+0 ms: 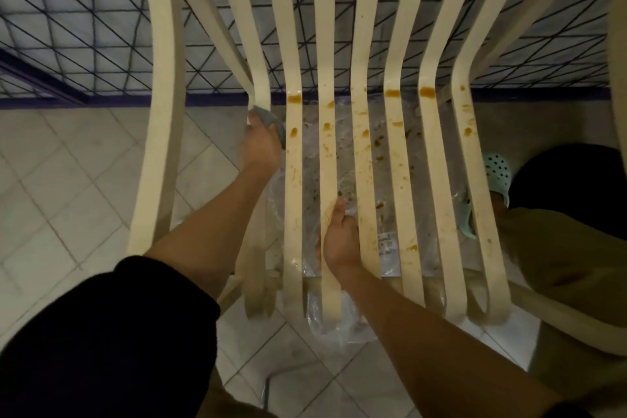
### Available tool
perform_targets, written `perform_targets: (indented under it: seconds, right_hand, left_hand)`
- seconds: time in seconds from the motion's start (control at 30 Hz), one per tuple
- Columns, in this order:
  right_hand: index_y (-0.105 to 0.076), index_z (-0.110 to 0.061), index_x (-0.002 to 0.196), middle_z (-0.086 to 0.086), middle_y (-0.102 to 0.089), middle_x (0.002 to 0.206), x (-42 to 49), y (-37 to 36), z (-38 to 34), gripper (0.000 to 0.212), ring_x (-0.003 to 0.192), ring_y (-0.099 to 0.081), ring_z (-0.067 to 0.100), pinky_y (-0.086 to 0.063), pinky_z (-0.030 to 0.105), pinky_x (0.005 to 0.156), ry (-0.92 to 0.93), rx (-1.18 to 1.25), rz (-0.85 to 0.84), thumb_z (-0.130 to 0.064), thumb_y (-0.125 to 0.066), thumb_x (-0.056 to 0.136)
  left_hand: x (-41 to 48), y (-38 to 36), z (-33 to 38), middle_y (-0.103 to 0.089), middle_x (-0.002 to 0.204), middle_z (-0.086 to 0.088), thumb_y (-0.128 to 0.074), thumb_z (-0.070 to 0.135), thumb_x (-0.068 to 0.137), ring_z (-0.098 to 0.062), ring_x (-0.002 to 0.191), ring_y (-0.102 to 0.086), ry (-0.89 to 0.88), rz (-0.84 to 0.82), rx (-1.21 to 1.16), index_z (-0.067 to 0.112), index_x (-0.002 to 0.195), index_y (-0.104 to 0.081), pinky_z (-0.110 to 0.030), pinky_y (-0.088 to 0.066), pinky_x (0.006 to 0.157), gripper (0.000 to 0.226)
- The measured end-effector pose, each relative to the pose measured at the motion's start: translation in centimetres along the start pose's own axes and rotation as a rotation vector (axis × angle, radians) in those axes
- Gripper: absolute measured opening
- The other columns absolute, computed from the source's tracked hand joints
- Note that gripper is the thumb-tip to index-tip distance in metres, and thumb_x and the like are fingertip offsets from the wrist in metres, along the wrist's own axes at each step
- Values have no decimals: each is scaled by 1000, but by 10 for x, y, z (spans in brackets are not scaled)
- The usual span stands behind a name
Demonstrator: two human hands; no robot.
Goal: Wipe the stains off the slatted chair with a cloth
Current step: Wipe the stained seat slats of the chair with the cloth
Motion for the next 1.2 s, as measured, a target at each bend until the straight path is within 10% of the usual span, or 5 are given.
perform_targets:
  seconds: [0.43,0.57,0.77,1.0,1.2]
  right_hand:
    - [-67,1,96,10,-62,82,-7,7,-14,75,78,-61,27,-51,38,88,-194,88,-134,-62,-26,98]
    - [-67,-5,79,13,-61,65,-26,15,-5,76,52,-58,28,-54,36,51,-307,214,-284,-66,-25,96]
    - [-60,-3,77,15,-56,65,-72,37,16,74,53,-52,26,-50,30,48,-298,292,-421,-65,-23,97]
    - [-55,-17,116,23,-68,109,-93,47,20,46,95,-67,36,-55,47,89,-225,106,-432,-55,-34,100]
    - [-55,-20,133,5,-61,128,-80,62,45,72,116,-58,27,-46,50,103,-88,-39,-503,-68,-51,80]
  left_hand:
    - [-160,16,-56,-45,137,-24,-30,36,104,-43,112,-54,62,-97,73,7,153,-12,-46,-45,89,60]
    - [-196,21,-69,-47,133,-24,-30,35,104,-43,110,-55,52,-110,64,5,152,-12,-46,-46,85,60]
    - [-234,23,-84,-51,127,-21,-29,33,105,-35,101,-60,29,-128,203,2,152,-6,-41,-49,77,61]
    - [-274,27,-99,-41,137,-18,-33,28,105,-28,107,-55,-48,-189,348,6,152,14,-35,-50,84,70]
    - [-295,38,-113,-41,139,-14,-42,23,101,-26,118,-52,-86,-276,190,15,155,1,-25,-42,87,69]
Point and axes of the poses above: each hand's wrist, its own x-axis towards the middle knuckle, its own y-axis out of the back of the hand, z = x × y, the point moved 2 cm from there along x, towards the middle knuckle
